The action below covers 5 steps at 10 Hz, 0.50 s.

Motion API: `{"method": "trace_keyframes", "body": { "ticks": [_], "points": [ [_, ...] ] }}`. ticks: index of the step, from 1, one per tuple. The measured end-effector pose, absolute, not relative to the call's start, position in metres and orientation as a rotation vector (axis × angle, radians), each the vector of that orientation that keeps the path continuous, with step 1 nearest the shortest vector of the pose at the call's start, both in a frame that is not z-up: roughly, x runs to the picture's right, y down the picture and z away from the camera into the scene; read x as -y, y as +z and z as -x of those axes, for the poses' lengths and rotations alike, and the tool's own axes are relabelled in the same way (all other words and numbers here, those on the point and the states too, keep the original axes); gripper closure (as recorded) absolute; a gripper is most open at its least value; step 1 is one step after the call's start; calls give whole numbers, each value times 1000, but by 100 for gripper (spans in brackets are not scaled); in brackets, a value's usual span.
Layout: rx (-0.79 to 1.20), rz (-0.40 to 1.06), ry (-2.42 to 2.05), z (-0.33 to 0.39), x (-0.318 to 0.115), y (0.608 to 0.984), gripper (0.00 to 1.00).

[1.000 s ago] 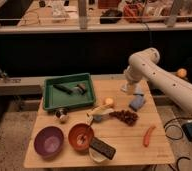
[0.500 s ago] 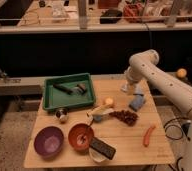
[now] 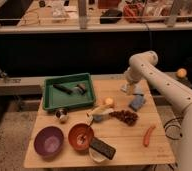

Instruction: Place towel in purple bowl

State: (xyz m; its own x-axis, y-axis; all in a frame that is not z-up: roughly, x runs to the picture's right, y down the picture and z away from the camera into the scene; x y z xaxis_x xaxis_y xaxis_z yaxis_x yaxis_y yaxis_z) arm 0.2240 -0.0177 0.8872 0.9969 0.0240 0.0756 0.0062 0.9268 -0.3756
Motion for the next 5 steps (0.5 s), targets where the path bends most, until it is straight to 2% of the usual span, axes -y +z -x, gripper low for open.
{"method": "trace_keyframes", "body": {
  "ticks": [5],
  "points": [
    [81,403,4,-232,16,909,20]
  ]
}}
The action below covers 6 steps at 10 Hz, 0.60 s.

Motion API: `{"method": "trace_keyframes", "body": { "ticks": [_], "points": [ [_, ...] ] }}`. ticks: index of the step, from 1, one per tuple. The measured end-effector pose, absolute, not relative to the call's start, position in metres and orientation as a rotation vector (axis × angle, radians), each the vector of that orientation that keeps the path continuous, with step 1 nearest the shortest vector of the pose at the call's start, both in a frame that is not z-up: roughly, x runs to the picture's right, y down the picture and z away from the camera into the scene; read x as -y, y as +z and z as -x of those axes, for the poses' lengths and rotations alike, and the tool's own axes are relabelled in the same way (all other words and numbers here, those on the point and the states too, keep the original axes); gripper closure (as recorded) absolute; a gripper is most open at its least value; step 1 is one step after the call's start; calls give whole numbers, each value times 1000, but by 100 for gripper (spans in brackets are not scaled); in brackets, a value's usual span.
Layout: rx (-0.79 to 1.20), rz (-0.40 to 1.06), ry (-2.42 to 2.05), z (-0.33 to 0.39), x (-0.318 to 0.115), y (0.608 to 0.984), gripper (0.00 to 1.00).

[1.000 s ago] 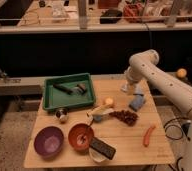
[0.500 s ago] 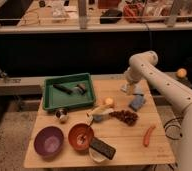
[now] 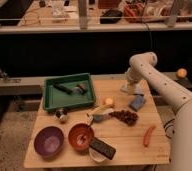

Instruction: Place towel in purple bowl

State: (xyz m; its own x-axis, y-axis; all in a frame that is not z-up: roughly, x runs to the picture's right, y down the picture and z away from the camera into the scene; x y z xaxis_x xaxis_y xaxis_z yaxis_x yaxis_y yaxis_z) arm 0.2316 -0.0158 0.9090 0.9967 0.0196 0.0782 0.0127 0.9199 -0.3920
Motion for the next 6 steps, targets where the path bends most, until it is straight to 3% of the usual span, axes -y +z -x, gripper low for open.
{"method": "trace_keyframes", "body": {
  "ticks": [6],
  "points": [
    [80,425,-15,-242,10,934,20]
  ]
}}
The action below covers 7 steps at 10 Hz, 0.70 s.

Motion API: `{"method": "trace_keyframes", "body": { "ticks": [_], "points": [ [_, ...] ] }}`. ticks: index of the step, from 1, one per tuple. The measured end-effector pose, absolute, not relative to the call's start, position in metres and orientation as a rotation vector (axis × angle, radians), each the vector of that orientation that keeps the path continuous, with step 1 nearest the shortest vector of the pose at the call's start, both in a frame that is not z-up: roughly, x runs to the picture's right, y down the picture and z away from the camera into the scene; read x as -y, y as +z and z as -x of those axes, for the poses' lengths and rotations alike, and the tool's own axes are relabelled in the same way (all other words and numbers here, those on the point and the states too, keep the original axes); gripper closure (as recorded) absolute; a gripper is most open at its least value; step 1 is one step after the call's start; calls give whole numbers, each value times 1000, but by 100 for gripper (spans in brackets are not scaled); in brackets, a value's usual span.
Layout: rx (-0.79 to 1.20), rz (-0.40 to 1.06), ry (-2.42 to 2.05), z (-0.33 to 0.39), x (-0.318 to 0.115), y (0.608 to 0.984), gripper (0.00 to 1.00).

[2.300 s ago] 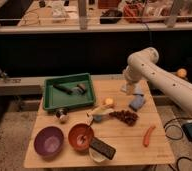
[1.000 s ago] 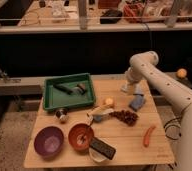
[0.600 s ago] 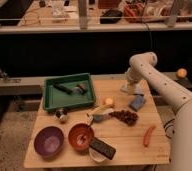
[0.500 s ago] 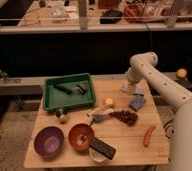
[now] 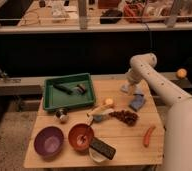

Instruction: Place towel in purple bowl

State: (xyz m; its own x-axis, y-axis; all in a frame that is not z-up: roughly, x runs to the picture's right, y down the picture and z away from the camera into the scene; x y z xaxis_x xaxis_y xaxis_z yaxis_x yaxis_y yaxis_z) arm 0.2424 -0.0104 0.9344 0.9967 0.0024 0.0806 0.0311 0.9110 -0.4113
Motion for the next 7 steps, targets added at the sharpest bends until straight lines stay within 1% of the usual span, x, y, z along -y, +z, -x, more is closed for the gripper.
{"method": "trace_keyframes", "body": {
  "ticks": [7],
  "points": [
    [81,465,-14,-252,5,962,20]
  ]
}}
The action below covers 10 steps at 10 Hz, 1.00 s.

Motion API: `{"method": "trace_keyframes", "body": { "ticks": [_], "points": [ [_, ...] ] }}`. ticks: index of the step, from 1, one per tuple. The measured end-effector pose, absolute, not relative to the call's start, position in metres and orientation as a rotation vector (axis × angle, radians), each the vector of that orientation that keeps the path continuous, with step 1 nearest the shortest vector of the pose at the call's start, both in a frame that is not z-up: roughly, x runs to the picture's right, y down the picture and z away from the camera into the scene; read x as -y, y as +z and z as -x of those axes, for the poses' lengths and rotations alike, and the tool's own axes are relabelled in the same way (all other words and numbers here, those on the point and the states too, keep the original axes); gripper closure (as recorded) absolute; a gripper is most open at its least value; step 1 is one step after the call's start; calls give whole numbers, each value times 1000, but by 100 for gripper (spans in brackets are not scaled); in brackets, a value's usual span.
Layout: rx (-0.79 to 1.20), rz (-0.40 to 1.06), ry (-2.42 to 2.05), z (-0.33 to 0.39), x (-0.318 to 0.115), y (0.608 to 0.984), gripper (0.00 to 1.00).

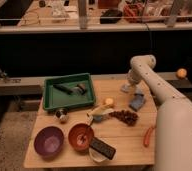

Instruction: Place towel in purple bowl

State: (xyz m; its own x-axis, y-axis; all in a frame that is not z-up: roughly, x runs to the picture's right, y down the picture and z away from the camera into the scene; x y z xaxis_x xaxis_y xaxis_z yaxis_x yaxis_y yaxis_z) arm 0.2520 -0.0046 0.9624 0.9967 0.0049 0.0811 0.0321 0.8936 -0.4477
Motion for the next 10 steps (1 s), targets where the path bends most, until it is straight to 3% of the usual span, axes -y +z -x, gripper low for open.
{"method": "trace_keyframes", "body": {
  "ticks": [10],
  "points": [
    [84,491,206,-274,10,984,20]
  ]
}}
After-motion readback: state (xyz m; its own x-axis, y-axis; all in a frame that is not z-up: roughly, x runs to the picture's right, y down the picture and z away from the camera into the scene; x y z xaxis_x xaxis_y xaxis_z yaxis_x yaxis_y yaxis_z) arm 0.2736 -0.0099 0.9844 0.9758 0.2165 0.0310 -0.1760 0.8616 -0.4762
